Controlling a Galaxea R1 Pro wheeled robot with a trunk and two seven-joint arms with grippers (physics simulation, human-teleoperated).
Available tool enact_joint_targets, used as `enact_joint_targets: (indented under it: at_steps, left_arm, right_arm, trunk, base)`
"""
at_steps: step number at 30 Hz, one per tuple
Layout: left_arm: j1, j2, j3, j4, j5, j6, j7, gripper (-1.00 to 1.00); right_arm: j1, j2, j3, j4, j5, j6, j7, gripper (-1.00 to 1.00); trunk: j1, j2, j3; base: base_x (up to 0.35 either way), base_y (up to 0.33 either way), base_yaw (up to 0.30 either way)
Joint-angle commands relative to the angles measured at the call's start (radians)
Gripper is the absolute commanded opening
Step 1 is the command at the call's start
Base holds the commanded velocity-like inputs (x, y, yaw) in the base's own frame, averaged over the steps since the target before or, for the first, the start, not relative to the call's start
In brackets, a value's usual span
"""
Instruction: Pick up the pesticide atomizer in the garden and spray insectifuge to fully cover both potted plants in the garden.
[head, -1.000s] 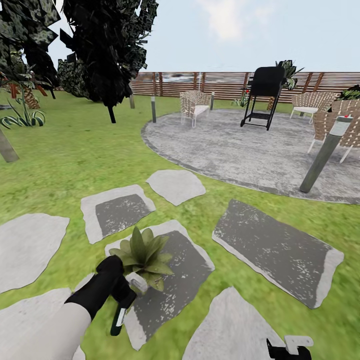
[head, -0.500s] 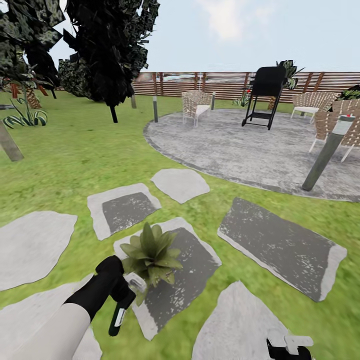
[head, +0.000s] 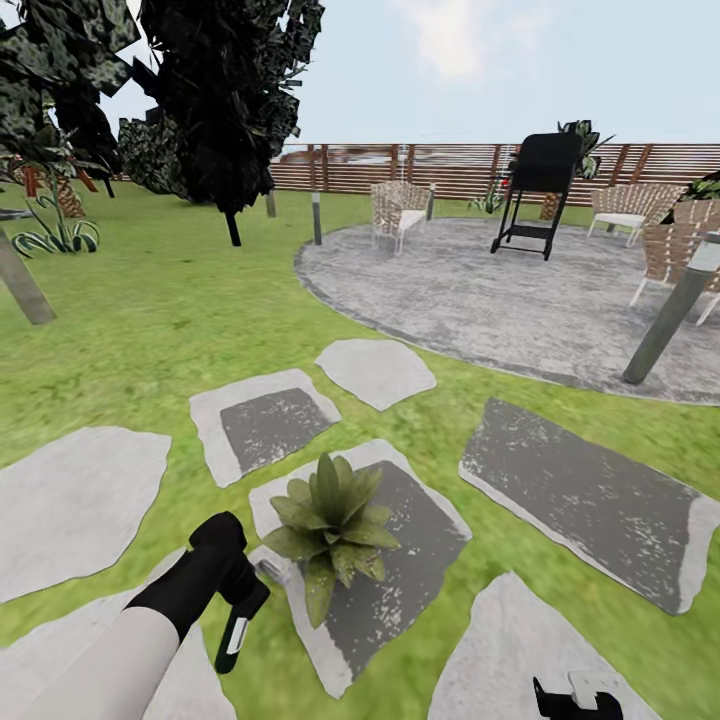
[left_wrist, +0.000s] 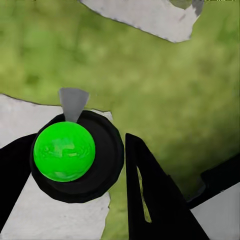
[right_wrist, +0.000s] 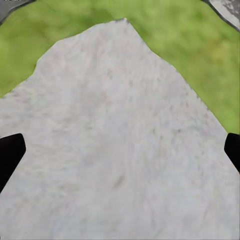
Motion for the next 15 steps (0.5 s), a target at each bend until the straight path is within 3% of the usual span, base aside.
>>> enact_joint_targets:
  at_steps: [1, 6, 15]
  left_arm:
    - [0.0, 0.002, -0.003, 0.0, -0.009, 0.003, -0.009, -1.0]
    - [0.005, 0.002, -0.005, 0.007, -0.012, 0.002, -0.009, -1.0]
    - [0.083, -0.001, -0.004, 0.007, -0.011, -0.003, 0.002, -1.0]
  right_arm:
    - [-0.001, 0.0, -0.009, 0.001, 0.011, -0.004, -0.001, 1.0]
    - [-0.001, 0.0, -0.008, 0.001, 0.011, -0.004, 0.0, 1.0]
    - [-0.001, 0.0, -0.008, 0.001, 0.011, -0.004, -0.001, 1.0]
  trunk:
    - [0.0, 0.0, -0.001]
    - [0.0, 0.0, -0.001]
    - [0.0, 0.0, -0.001]
  base:
    - [0.012, 0.021, -0.106]
    - [0.003, 0.006, -0.215]
    - [0.0, 0.0, -0.025]
